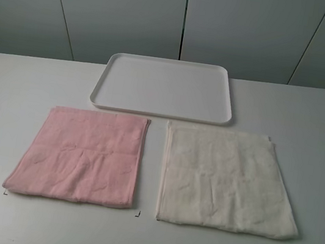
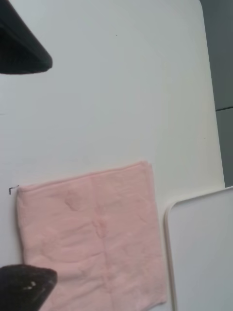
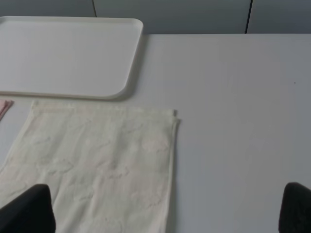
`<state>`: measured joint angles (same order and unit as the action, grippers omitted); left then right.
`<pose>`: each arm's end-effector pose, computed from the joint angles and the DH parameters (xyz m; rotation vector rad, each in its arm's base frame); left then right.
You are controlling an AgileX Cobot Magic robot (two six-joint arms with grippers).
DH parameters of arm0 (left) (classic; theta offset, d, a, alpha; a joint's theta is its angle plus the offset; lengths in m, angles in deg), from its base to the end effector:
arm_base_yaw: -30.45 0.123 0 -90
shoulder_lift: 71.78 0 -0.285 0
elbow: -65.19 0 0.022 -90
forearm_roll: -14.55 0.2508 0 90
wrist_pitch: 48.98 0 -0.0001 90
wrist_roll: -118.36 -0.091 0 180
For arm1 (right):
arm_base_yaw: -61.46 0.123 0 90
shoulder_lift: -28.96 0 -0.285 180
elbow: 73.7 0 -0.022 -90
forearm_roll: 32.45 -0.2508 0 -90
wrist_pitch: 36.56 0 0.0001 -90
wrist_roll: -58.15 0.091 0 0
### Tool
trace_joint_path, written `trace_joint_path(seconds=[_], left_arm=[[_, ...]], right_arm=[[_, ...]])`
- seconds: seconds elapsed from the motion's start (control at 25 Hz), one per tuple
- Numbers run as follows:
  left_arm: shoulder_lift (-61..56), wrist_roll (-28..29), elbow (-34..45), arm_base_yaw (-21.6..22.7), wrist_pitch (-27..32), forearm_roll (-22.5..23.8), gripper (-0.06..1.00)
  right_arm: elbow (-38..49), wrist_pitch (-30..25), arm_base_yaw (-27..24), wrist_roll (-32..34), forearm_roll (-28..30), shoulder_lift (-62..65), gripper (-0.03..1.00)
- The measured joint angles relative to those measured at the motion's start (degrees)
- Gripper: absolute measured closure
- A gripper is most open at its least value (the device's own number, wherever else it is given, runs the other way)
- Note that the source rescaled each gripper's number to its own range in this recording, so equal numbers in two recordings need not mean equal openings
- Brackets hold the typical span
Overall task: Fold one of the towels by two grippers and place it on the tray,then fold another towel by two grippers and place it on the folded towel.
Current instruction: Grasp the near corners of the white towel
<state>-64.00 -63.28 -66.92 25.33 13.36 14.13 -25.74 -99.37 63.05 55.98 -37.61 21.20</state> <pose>-0.0074 0.0001 0.2784 0.1220 2.0563 -0.0464 -0.0080 0.0071 0.2776 -0.0745 2.0656 0.1019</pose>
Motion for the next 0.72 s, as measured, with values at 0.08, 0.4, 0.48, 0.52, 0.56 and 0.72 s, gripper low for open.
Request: trace_joint_path(seconds=[0.08, 0.4, 0.48, 0.52, 0.56, 0.72], left_arm=[[0.0, 0.0, 0.0, 0.0, 0.0, 0.0, -0.06], [0.0, 0.0, 0.0, 0.0, 0.0, 0.0, -0.06], [0.0, 0.0, 0.0, 0.0, 0.0, 0.0, -0.06], [0.0, 0.0, 0.0, 0.0, 0.0, 0.0, -0.06], [0.0, 0.0, 0.0, 0.0, 0.0, 0.0, -0.06], [0.0, 0.0, 0.0, 0.0, 0.0, 0.0, -0.06]], right_arm=[[0.0, 0.0, 0.0, 0.0, 0.0, 0.0, -0.03], [0.0, 0.0, 0.0, 0.0, 0.0, 0.0, -0.03], [0.0, 0.0, 0.0, 0.0, 0.0, 0.0, -0.03], [0.0, 0.0, 0.0, 0.0, 0.0, 0.0, -0.03], [0.0, 0.0, 0.0, 0.0, 0.0, 0.0, -0.03], [0.0, 0.0, 0.0, 0.0, 0.0, 0.0, -0.03]])
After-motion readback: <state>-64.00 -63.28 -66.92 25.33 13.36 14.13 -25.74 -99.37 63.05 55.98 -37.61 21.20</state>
